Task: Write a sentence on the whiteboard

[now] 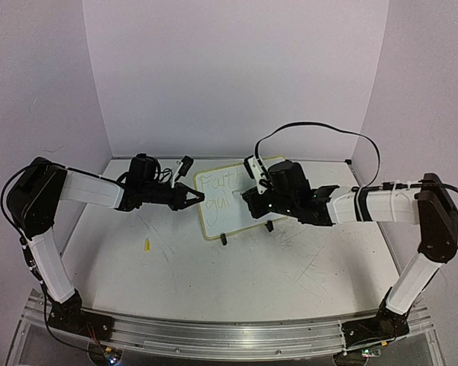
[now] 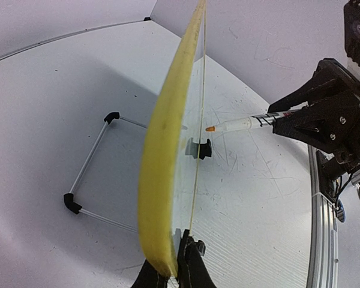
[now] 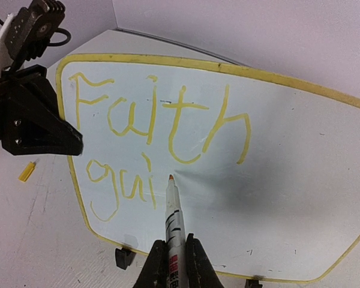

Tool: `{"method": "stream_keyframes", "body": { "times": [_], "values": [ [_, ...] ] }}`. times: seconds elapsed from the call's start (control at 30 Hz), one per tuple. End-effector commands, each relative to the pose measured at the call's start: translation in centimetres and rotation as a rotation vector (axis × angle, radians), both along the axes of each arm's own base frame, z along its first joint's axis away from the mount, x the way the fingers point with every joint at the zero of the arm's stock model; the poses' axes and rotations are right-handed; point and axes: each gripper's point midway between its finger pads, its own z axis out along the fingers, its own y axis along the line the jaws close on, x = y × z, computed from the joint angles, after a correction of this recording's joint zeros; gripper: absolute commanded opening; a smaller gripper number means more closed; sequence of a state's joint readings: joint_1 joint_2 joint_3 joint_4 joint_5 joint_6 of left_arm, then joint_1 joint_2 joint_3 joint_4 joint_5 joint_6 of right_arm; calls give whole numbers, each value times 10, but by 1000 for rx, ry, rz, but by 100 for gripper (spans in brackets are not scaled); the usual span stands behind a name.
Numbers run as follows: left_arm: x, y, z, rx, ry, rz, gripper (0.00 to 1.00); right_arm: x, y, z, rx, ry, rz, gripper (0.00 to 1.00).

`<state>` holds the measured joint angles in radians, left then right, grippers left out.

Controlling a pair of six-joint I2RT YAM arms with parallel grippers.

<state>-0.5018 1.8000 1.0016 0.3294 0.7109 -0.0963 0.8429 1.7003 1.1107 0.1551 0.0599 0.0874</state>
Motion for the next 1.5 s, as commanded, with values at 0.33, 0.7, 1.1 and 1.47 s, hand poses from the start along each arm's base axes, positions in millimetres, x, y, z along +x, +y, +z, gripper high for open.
{"method": "stream_keyframes", "body": {
  "times": [0.33, 0.7, 1.1, 1.47],
  "values": [
    [24, 23, -26, 156, -43, 135, 0, 7, -7, -17, -41, 21, -68, 0],
    [24, 23, -27, 158, -41, 134, 0, 11, 3, -8, -30, 5, -43, 0],
    [24, 23, -27, 159, -40, 135, 0, 5, 15, -15, -20, 28, 0, 0],
    [24, 24, -28, 162, -38, 137, 0, -2, 3, -30, -56, 60, -34, 0]
  ]
}}
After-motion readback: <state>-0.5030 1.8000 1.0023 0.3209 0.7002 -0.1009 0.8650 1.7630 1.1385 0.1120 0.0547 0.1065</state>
